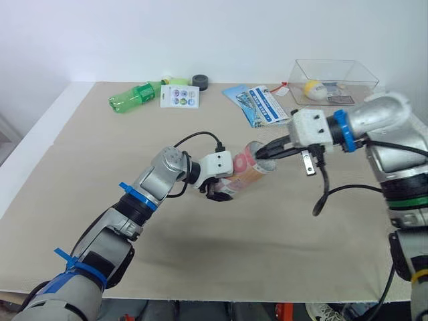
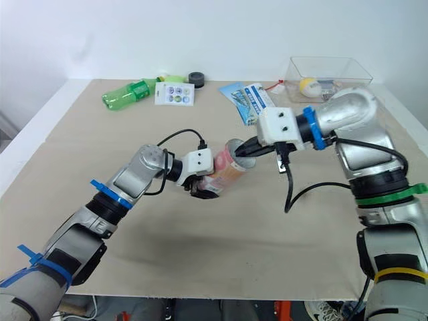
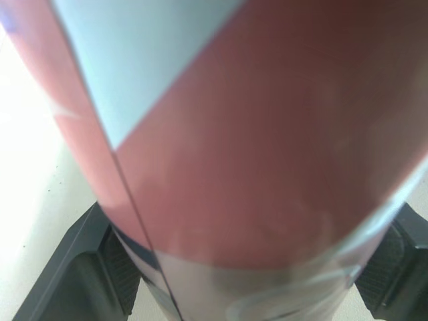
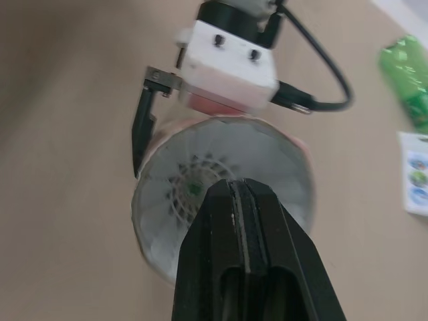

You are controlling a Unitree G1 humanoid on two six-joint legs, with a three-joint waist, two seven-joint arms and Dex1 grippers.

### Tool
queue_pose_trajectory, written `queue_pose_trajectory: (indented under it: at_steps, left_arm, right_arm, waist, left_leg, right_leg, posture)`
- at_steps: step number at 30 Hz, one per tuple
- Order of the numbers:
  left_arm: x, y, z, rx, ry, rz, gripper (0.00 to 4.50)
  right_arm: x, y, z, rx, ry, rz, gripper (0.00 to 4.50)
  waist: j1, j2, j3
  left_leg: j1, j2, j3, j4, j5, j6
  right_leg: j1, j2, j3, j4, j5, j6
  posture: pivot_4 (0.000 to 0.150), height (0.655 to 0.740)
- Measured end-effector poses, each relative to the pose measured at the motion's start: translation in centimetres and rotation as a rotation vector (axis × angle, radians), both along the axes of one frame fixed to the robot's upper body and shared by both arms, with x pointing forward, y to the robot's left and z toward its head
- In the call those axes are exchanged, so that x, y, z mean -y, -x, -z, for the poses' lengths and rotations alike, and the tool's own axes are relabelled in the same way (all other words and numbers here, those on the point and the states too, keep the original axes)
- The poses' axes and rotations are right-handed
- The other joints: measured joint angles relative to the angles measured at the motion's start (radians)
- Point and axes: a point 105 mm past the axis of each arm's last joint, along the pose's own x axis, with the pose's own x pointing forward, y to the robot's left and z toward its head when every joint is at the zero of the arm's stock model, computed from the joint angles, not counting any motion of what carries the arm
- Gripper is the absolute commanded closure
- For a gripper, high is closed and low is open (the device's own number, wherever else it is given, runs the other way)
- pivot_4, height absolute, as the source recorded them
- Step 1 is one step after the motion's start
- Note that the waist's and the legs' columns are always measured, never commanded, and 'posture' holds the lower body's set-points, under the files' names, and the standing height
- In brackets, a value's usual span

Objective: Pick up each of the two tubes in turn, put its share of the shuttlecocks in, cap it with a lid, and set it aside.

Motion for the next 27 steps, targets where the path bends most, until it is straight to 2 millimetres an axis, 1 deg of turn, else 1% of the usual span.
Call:
queue_pose_trajectory:
  at_steps: [3,6,9,11,15,27]
  left_arm:
    - [0.0,0.0,0.0,-0.001,0.0,-0.001,0.81]
    - [0.0,0.0,0.0,-0.002,0.0,-0.002,0.81]
    - [0.0,0.0,0.0,-0.003,0.001,-0.004,0.81]
    - [0.0,0.0,0.0,-0.002,0.001,-0.006,0.81]
    - [-0.1,-0.1,0.0,-0.003,0.001,-0.009,0.81]
    - [-0.2,-0.2,0.0,-0.004,0.003,-0.018,0.81]
  right_arm:
    - [-0.5,-0.5,0.2,0.023,0.052,-0.024,4.48]
    - [-1.3,-0.9,0.9,0.032,0.106,-0.056,4.48]
    - [-1.5,-1.4,1.6,0.038,0.173,-0.076,4.48]
    - [-1.7,-1.5,1.8,0.038,0.182,-0.083,4.48]
    - [-2.6,-1.7,2.8,0.031,0.234,-0.126,4.48]
    - [-3.7,-2.0,2.9,0.068,0.31,-0.203,4.48]
  waist:
    - [0.0,0.0,0.0]
    - [0.0,0.0,0.0]
    - [0.0,0.0,0.0]
    - [0.0,0.0,0.0]
    - [-0.001,0.0,0.0]
    - [-0.002,0.0,0.0]
  left_leg:
    - [0.001,0.0,0.0,0.0,0.0,0.0]
    - [0.0,0.0,-0.001,0.0,0.0,0.0]
    - [0.0,0.0,-0.001,0.0,0.0,0.0]
    - [0.0,0.0,-0.001,0.0,0.0,0.0]
    - [0.001,0.001,-0.001,0.0,0.0,0.0]
    - [0.003,0.002,-0.001,0.0,0.0,0.0]
  right_leg:
    - [0.0,0.0,0.0,0.0,0.0,0.0]
    - [0.0,0.0,-0.001,0.0,0.0,0.0]
    - [0.0,0.0,-0.001,0.0,0.0,0.0]
    - [0.0,0.0,-0.001,0.0,0.0,0.0]
    - [0.0,0.001,-0.001,0.001,0.0,-0.001]
    - [0.001,0.002,-0.001,0.001,0.001,-0.002]
  posture:
    - [0.15,0.74]
    - [0.15,0.74]
    - [0.15,0.74]
    - [0.15,0.74]
    - [0.15,0.74]
    - [0.15,0.74]
